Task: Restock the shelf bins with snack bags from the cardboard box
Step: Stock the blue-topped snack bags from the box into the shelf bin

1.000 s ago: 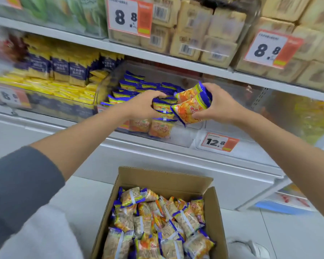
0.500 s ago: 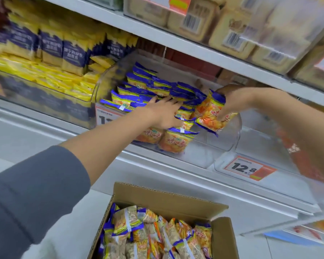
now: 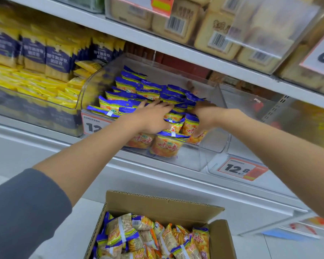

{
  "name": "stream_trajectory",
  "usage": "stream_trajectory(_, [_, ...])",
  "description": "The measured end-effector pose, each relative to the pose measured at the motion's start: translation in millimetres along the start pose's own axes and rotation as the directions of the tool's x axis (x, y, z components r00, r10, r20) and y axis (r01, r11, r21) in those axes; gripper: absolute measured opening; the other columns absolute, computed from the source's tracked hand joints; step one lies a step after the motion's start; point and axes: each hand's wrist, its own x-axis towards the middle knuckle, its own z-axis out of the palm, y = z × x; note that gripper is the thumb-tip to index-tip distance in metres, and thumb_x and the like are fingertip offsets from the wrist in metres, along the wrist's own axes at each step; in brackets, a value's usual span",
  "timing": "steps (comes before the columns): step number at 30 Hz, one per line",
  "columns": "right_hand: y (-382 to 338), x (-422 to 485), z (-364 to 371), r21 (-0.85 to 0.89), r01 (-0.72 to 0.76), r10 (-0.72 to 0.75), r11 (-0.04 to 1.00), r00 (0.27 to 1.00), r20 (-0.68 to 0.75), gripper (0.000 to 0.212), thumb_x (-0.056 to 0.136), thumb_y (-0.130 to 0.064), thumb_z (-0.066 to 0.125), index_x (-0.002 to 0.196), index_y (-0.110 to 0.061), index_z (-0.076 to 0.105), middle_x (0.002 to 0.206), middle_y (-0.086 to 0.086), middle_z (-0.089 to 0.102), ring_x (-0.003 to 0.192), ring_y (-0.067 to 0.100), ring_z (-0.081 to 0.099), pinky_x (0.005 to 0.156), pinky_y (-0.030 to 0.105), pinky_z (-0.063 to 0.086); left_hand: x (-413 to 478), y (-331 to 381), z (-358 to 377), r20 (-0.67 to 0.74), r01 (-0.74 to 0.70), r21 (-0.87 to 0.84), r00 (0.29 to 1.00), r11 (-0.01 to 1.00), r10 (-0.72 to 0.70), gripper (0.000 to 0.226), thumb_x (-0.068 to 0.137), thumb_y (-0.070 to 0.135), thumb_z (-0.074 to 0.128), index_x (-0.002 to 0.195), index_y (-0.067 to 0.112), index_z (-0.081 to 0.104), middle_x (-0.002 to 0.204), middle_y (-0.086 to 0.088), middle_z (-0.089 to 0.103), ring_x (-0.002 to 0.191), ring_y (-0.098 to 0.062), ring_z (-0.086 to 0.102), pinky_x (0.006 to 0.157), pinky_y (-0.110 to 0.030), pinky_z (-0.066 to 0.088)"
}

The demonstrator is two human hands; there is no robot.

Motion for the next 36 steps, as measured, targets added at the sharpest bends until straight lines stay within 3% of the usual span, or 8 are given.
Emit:
stream_trajectory(6, [-2.7, -2.1, 2.1, -0.132, -0.007, 0.007, 0.991, 1.0, 0.001, 0.073, 0.064, -0.058, 0.08, 0.121, -0.02, 0.054, 0.1, 0.001, 0.061, 0.091, 0.025, 0.058, 0.081, 0.035, 0.053, 1.7, -1.4, 1.4, -0.002, 0.001, -0.009, 1.0, 1.0, -0.001, 0.069, 0.098, 0.044, 0.044, 0.155, 0.028, 0.009, 0.163, 0.008, 0.006, 0.15, -0.017, 0.0, 0.12, -0.049, -0.001])
stream_trajectory(12, [-4.3, -3.2, 6.9, 0.058, -0.063, 0.064, 0.996, 0.998, -0.027, 0.078, 0.058, -0.044, 0.089, 0.123, -0.017, 0.053, 0.114, 0.005, 0.062, 0.098, 0.025, 0.059, 0.087, 0.038, 0.054, 2.2, -1.5, 1.3, -0.004, -0.001, -0.011, 1.0, 1.0, 0.001, 0.069, 0.098, 0.046, 0.044, 0.156, 0.028, 0.01, 0.163, 0.008, 0.007, 0.15, -0.017, 0.001, 0.12, -0.05, -0.001])
stream_trajectory(16, [-4.5, -8.7, 5.2, 0.152, -0.104, 0.117, 0.983, 0.99, -0.081, 0.065, 0.073, -0.027, 0.083, 0.121, -0.008, 0.043, 0.103, 0.009, 0.055, 0.093, 0.026, 0.054, 0.07, 0.034, 0.049, 2.8, -2.4, 2.0, -0.013, 0.001, -0.022, 1.0, 1.0, -0.001, 0.07, 0.097, 0.048, 0.046, 0.155, 0.028, 0.011, 0.163, 0.008, 0.008, 0.15, -0.018, 0.002, 0.12, -0.05, 0.0])
stream_trajectory(19, [-9.4, -11.2, 13.0, 0.113, -0.099, 0.117, 0.989, 0.979, -0.164, 0.029, 0.08, -0.014, 0.072, 0.095, -0.008, 0.048, 0.099, 0.015, 0.059, 0.079, 0.025, 0.048, 0.053, 0.027, 0.033, 4.1, -1.9, 1.5, -0.019, 0.004, -0.034, 1.0, 0.999, -0.005, 0.072, 0.095, 0.048, 0.05, 0.155, 0.029, 0.014, 0.162, 0.008, 0.012, 0.15, -0.019, 0.006, 0.12, -0.05, 0.002])
stream_trajectory(24, [-11.6, -35.5, 7.0, 0.208, -0.06, 0.111, 0.976, 0.964, -0.242, 0.021, 0.079, -0.004, 0.063, 0.099, 0.001, 0.066, 0.1, 0.018, 0.066, 0.09, 0.032, 0.06, 0.075, 0.038, 0.053, -11.2, 9.5, -13.3, -0.114, 0.002, -0.101, 0.993, 0.995, -0.014, 0.068, 0.089, 0.05, 0.056, 0.15, 0.031, 0.032, 0.159, 0.001, 0.028, 0.146, -0.021, 0.024, 0.118, -0.047, 0.015])
stream_trajectory(29, [-32.5, -105.2, 30.1, 0.405, 0.192, 0.081, 0.894, 0.82, -0.566, 0.02, 0.079, 0.0, 0.054, 0.091, -0.008, 0.068, 0.095, 0.011, 0.061, 0.091, 0.029, 0.057, 0.079, 0.037, 0.047, -70.8, 51.3, -17.5, -0.356, -0.078, -0.192, 0.934, 0.978, 0.005, 0.012, 0.089, 0.033, 0.057, 0.089, 0.027, 0.068, 0.086, 0.009, 0.066, 0.089, -0.017, 0.062, 0.071, -0.031, 0.046])
stream_trajectory(32, [-59.6, -149.6, 74.5, 0.515, 0.29, 0.098, 0.807, 0.794, -0.6, 0.017, 0.079, 0.0, 0.055, 0.085, -0.01, 0.067, 0.088, 0.004, 0.06, 0.084, 0.026, 0.059, 0.074, 0.038, 0.047, -115.9, 61.8, 11.6, -0.203, -0.029, -0.264, 0.979, 0.964, -0.026, 0.016, 0.087, 0.027, 0.058, 0.072, 0.026, 0.06, 0.067, 0.01, 0.059, 0.073, -0.018, 0.059, 0.062, -0.032, 0.043])
stream_trajectory(36, [-94.8, -180.0, 153.1, 0.59, 0.238, -0.041, 0.771, 0.944, -0.327, 0.022, 0.086, -0.004, 0.053, 0.097, -0.014, 0.07, 0.091, -0.005, 0.055, 0.087, 0.019, 0.058, 0.083, 0.033, 0.047, -167.0, 36.7, 72.7, 0.11, 0.153, -0.297, 0.986, 0.943, -0.126, 0.018, 0.091, 0.024, 0.057, 0.079, 0.014, 0.066, 0.07, 0.008, 0.057, 0.074, -0.017, 0.056, 0.067, -0.033, 0.045])
